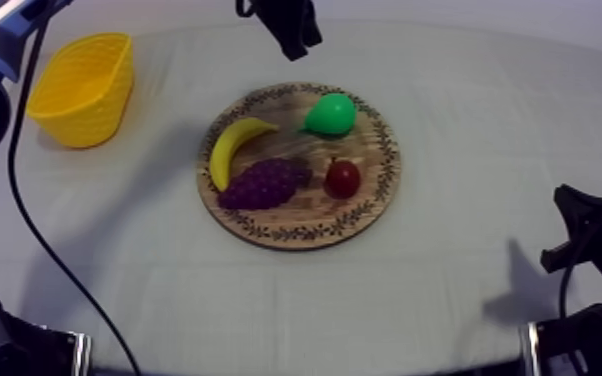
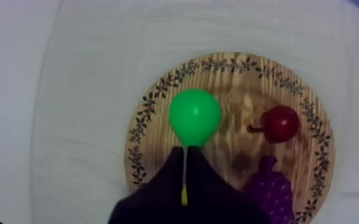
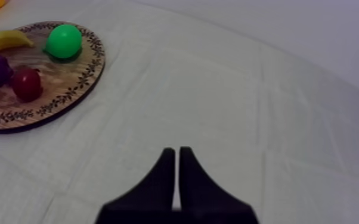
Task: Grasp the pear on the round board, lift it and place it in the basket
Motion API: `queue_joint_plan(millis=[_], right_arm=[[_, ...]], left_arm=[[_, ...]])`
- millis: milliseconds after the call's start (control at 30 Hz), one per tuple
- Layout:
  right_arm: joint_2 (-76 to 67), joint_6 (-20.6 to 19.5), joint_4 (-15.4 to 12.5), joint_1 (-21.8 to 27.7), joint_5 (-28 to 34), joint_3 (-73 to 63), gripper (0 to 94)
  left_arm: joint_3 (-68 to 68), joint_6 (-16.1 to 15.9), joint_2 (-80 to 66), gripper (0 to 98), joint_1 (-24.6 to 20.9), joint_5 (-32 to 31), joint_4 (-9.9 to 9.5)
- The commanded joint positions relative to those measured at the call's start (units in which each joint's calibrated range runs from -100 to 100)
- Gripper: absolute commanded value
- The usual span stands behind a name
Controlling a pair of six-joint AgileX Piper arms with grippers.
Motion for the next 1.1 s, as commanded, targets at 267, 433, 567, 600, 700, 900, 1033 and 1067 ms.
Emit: queue_joint_plan(millis=[267,433,567,600,700,900,1033,1067], right_arm=[[-0.04,0.00,-0.01,-0.03,0.01,0.00,0.4],[-0.04,0.00,-0.01,-0.03,0.01,0.00,0.4],[-0.04,0.00,-0.01,-0.03,0.01,0.00,0.4],[-0.04,0.00,-0.01,-0.03,0.01,0.00,0.4],[-0.04,0.00,-0.01,-0.03,0.01,0.00,0.4],[-0.04,0.00,-0.01,-0.03,0.01,0.00,0.4],[-0.04,0.00,-0.01,-0.03,0.01,0.00,0.4],[-0.04,0.00,-0.01,-0.03,0.01,0.00,0.4]], left_arm=[[-0.45,-0.02,0.08,18.9,0.54,0.75,-2.08],[-0.30,1.86,0.32,31.5,0.66,1.80,-2.90],[-0.80,3.38,0.45,41.5,0.68,3.53,-3.63],[-0.89,3.64,0.43,43.8,0.68,3.84,-3.75],[-1.01,4.31,0.41,50.2,0.69,4.54,-4.07],[-1.20,5.07,0.66,60.8,0.50,6.00,-4.63],[-1.61,5.39,1.66,64.6,0.42,6.60,-4.77],[-1.82,5.43,2.09,65.1,0.41,6.69,-4.76]])
